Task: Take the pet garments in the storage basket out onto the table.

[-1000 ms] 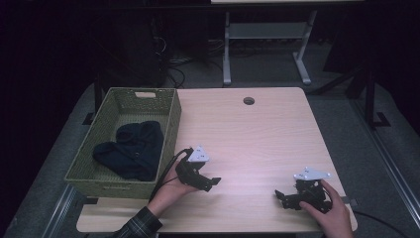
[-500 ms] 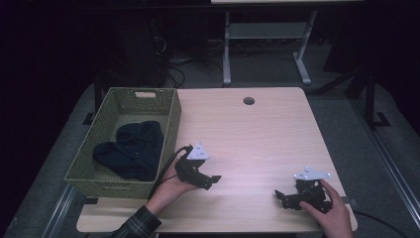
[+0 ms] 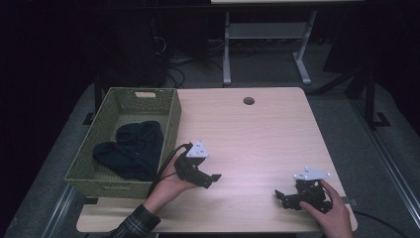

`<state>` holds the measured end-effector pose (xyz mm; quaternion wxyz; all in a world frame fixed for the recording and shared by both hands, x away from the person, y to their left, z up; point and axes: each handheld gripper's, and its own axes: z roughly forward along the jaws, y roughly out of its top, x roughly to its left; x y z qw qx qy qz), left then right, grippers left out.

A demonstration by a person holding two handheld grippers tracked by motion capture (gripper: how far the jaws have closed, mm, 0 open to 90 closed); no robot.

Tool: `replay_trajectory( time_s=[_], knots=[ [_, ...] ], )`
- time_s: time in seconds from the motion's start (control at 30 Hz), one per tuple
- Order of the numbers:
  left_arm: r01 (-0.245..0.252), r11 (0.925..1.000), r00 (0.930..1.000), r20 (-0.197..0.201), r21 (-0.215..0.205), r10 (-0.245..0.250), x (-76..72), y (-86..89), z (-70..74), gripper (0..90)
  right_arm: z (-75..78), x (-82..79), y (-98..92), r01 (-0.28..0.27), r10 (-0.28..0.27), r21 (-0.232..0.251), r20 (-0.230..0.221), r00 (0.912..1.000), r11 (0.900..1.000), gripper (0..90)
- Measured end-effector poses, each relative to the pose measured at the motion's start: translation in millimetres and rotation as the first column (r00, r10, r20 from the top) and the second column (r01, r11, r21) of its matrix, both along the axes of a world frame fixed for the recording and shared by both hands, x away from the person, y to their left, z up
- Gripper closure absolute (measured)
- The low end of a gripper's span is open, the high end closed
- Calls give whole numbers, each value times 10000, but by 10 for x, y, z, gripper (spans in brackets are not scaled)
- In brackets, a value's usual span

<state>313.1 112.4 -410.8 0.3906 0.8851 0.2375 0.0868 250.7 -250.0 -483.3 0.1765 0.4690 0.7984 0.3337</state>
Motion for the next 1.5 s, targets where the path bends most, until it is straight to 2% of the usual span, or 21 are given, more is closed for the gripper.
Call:
replay_trajectory(
  time_s=[0.07,0.1,0.13,0.33,0.43,0.73,0.97,1.23,1.5],
  knots=[
    [102,9999,9999,53,69,-103,7,6,25,141,0,0,0,0,0,-1,0,10000,10000,0],
    [2,10000,10000,34,-62,-1,0,-2,34,141,0,0,0,0,0,2,0,10000,10000,0],
    [117,9999,9999,80,52,-117,10,9,53,142,0,0,0,1,-1,1,0,10000,10000,0],
    [76,9998,9999,103,-170,-74,10,9,111,141,0,0,0,-1,1,0,-2,10000,10000,0],
    [197,9998,9997,170,-63,-196,16,20,143,141,0,0,0,-1,1,-1,-3,10000,10000,0],
    [139,9992,9997,181,-375,-132,28,39,241,141,0,0,-1,-5,5,-8,-2,10000,10000,0],
    [178,9992,9996,225,-351,-170,73,83,329,141,0,1,-2,-24,24,-25,10,10000,10000,0],
    [72,9983,10000,69,-582,-68,124,145,432,141,0,1,-2,-23,23,-23,8,10000,10000,0],
    [-253,9985,9996,97,-488,258,212,267,558,143,-1,1,-3,-37,37,-23,10,10000,10000,0]
  ],
)
